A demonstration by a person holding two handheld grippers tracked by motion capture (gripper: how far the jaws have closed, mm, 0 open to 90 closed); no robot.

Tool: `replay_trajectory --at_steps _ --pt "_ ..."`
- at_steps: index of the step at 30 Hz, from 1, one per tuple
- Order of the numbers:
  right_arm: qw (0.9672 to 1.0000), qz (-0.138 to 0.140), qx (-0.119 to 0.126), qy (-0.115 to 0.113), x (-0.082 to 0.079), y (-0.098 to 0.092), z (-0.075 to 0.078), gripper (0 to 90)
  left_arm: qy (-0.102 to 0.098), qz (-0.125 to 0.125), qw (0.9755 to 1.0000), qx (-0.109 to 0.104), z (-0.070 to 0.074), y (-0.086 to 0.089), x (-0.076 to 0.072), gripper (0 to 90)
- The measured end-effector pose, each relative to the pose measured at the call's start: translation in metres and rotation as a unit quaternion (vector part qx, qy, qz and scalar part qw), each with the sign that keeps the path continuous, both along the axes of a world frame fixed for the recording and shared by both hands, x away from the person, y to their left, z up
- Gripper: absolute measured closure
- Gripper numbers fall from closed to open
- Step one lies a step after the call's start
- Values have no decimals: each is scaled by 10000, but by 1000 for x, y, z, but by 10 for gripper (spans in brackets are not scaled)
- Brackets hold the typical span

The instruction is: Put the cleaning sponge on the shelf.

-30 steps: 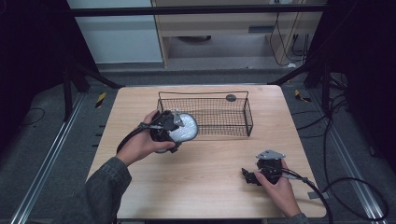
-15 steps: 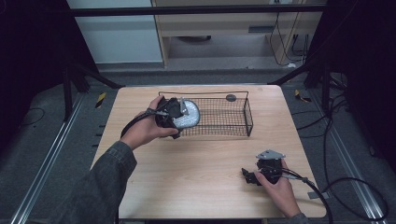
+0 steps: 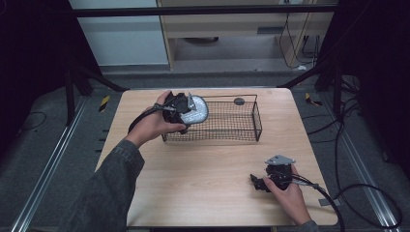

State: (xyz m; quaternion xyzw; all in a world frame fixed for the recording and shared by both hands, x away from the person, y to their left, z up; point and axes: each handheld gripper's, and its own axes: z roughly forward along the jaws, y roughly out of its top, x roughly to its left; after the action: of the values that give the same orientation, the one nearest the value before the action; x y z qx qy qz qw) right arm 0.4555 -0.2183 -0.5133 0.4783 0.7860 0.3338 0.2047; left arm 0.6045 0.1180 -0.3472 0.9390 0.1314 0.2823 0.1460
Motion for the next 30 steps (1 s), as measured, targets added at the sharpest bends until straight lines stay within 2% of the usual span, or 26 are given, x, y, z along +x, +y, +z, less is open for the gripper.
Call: replay_trajectory --at_steps 8,12,14,30 --pt "10000 21 -4 -7 1 0 0 4 -100 -58 9999 14 0 0 8 63" --pt "10000 28 -11 -10 1 0 0 4 -119 -70 9999 60 -6 -1 15 63" --pt "10000 28 -12 -7 1 0 0 4 -141 -82 9997 160 -10 -2 18 63" --pt "10000 41 -10 -18 2 0 0 4 -160 -113 9995 239 -21 -6 29 63"
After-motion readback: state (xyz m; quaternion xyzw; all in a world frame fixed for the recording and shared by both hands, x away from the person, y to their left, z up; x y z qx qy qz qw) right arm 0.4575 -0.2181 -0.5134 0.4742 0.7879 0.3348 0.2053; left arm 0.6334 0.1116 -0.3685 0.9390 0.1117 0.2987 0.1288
